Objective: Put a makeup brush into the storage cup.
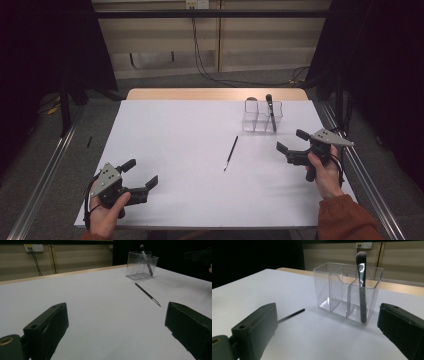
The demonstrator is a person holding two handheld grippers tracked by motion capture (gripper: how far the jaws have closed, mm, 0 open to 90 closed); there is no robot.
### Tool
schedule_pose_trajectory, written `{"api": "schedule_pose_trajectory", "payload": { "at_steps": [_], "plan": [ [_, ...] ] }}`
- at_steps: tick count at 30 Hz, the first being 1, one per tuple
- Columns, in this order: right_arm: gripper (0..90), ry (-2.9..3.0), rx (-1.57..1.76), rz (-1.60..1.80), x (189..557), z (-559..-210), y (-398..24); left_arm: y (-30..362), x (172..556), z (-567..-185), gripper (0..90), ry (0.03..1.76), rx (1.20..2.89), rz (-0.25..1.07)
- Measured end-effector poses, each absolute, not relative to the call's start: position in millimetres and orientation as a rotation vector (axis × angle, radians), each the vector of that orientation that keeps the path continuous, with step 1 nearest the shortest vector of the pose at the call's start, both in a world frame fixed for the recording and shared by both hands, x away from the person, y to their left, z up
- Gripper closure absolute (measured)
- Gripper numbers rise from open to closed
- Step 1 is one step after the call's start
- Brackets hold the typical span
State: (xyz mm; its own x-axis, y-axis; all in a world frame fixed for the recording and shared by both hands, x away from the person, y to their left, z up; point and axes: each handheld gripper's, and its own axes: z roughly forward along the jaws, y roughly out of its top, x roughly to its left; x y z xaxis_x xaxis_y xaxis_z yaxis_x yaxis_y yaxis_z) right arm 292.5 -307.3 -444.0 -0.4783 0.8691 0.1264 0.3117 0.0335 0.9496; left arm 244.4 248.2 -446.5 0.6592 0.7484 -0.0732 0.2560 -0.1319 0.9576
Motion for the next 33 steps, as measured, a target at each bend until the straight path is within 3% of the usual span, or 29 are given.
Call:
{"api": "schedule_pose_trajectory", "payload": {
  "at_steps": [33],
  "plan": [
    [2.1,1.896,1.153,1.46,231,-455,-314,253,242,-445,3.9,0.831,1.687,0.515]
  ]
}}
